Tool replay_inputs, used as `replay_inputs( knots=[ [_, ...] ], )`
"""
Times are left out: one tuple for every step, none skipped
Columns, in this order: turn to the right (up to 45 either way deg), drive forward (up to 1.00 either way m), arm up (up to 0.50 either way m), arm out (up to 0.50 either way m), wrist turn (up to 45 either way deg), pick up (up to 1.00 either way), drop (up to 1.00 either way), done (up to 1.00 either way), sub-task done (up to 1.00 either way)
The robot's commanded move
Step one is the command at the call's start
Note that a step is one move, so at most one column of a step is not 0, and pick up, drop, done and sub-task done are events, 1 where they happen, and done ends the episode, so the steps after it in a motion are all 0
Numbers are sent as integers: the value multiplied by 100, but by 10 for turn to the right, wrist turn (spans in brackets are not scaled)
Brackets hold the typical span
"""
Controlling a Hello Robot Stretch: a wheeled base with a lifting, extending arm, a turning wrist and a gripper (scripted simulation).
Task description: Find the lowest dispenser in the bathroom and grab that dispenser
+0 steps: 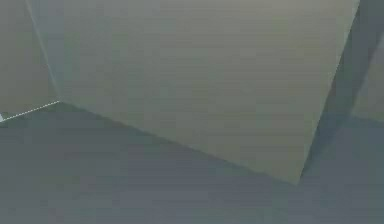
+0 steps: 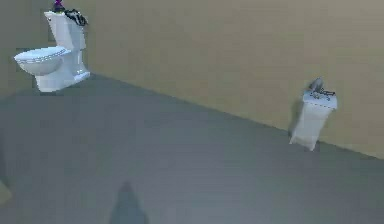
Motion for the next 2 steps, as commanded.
replay_inputs(
  knots=[
    [450,0,0,0,0,0,0,0,0],
    [150,0,0,0,0,0,0,0,0]
  ],
)
